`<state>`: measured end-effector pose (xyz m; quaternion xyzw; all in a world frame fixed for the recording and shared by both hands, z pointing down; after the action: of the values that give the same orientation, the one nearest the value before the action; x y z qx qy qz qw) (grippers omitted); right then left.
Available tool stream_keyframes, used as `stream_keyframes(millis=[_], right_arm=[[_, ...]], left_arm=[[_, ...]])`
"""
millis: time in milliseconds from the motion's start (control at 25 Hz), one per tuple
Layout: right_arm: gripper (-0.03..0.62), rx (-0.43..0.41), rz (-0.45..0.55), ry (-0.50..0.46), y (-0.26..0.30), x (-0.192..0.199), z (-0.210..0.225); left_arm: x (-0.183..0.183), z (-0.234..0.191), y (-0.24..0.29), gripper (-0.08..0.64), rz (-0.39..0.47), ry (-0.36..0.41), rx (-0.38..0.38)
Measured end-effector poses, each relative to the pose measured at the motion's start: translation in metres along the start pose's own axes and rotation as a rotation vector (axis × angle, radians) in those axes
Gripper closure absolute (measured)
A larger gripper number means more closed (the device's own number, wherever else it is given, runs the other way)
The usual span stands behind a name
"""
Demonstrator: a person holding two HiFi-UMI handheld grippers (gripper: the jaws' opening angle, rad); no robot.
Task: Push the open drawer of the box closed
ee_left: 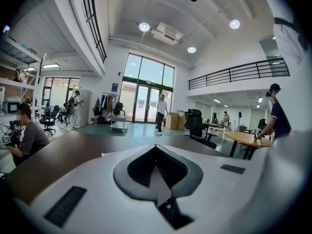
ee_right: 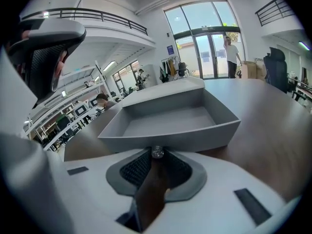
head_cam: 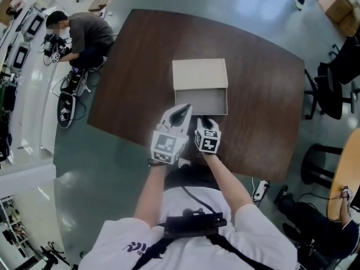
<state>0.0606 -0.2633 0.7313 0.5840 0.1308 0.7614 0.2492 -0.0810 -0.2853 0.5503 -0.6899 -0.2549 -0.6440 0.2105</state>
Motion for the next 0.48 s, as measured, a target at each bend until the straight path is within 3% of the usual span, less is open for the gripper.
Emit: stream_keyframes(millis=[480], right_arm=[[0.512, 0.021, -0.011, 0.015, 0.004, -0.007, 0.002]], left_arm=[[0.008, -0.016, 0.003, 0.551, 0.002, -0.017, -0.045]])
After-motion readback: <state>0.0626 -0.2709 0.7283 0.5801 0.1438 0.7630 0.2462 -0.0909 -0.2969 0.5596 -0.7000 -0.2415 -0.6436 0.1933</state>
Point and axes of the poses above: the fingertips, and each gripper's own axes: y forward along the fingers, z to its right, x out of its underside, the point moved 9 cm from there along -y, backward along the fingers, and after that the axes turned 13 degrees about z, right-handed, at the moved point
